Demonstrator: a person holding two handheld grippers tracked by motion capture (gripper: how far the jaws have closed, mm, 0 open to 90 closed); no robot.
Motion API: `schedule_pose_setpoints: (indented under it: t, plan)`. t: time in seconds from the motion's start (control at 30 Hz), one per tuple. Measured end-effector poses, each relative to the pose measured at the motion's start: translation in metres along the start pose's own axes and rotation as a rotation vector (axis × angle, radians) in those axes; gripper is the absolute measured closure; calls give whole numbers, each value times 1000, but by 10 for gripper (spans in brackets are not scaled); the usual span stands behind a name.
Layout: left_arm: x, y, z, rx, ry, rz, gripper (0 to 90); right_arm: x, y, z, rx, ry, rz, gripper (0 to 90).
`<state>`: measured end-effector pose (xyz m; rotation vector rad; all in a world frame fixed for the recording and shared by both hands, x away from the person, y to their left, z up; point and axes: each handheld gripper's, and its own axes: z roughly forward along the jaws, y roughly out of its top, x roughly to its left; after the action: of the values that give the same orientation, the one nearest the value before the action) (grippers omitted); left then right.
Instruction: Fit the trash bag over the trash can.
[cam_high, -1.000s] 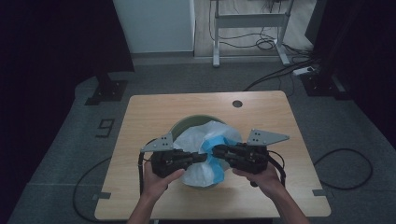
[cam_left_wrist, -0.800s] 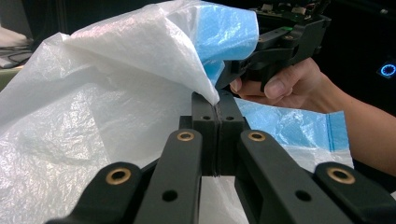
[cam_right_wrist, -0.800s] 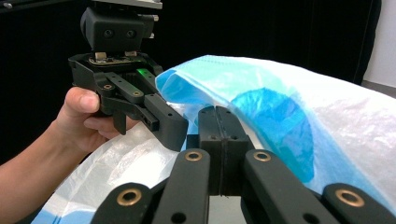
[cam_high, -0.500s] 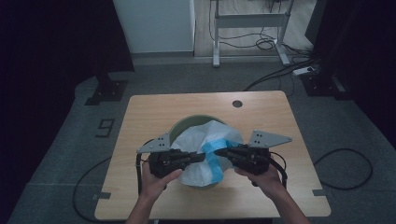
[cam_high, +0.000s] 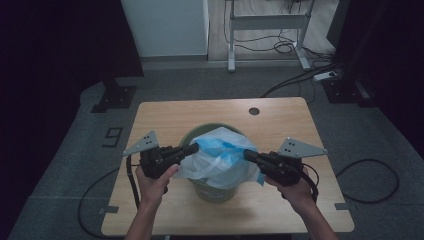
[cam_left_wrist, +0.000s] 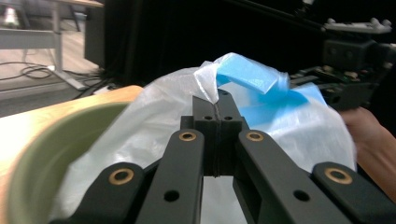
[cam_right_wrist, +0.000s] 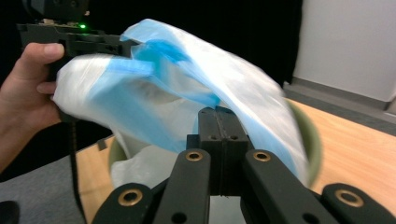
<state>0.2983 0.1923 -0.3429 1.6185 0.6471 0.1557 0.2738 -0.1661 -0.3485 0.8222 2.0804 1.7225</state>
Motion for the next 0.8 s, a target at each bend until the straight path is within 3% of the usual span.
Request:
schedule_pose_setpoints:
  t: [0.23,0.4,0.57,0.8]
  plan:
    - [10,18,-6,-37,43,2,900,-15,25,-9,-43,-121,-34,897]
    - [11,15,-10,-36,42,6,900,-16,39,-9,-74,-138,-58,897]
    - [12,-9,-19,-10,52,-9,900,-8,28,-6,-65,-109,-61,897]
    - [17,-30,-30,-25,81,-47,900,11,1,-7,-48,-26,-66,896]
